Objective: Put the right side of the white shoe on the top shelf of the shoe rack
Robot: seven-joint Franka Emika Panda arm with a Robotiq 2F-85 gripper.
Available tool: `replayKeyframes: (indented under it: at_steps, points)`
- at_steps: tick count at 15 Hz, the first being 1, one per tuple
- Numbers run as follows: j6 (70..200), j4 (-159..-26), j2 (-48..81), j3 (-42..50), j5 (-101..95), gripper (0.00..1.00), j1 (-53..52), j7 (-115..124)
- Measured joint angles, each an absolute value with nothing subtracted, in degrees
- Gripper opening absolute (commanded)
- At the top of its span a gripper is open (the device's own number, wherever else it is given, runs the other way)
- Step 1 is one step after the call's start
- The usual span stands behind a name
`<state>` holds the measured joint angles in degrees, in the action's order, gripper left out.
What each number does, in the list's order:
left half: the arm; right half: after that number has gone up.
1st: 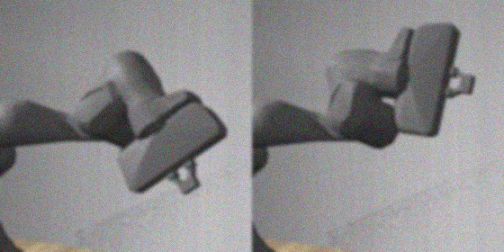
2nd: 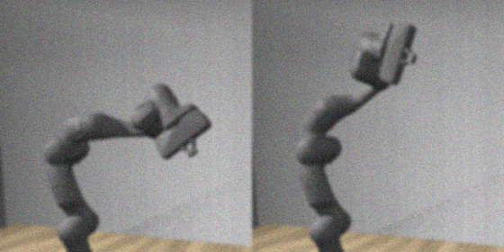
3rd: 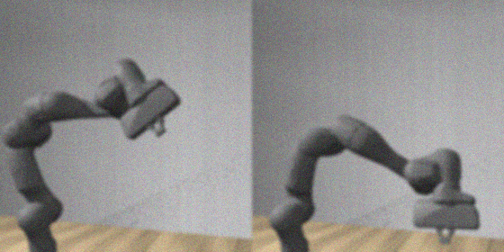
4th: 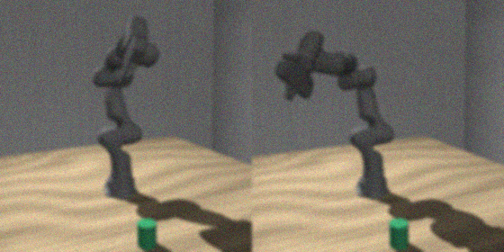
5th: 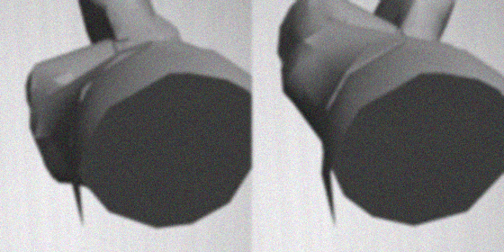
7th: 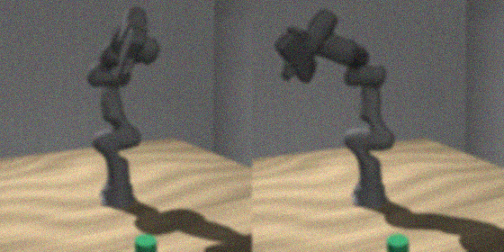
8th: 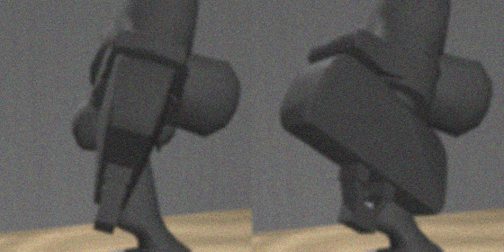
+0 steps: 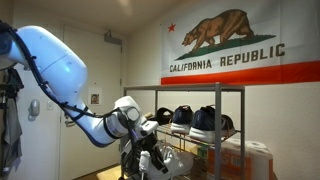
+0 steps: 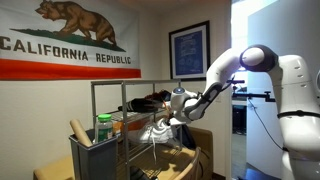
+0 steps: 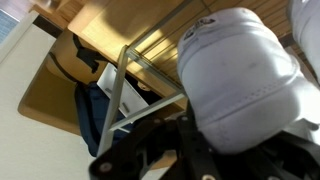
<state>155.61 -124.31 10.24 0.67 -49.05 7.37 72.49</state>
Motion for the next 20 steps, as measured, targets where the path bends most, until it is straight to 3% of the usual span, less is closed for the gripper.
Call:
replayKeyframes:
  at_steps: [11,20]
  points:
    - [148.51,-143.39,-9.46,1.35,-47.06,0.07,7.56,71.00]
    - [136.95,-148.68,-22.37,0.14,-42.56,0.07,7.37,64.07]
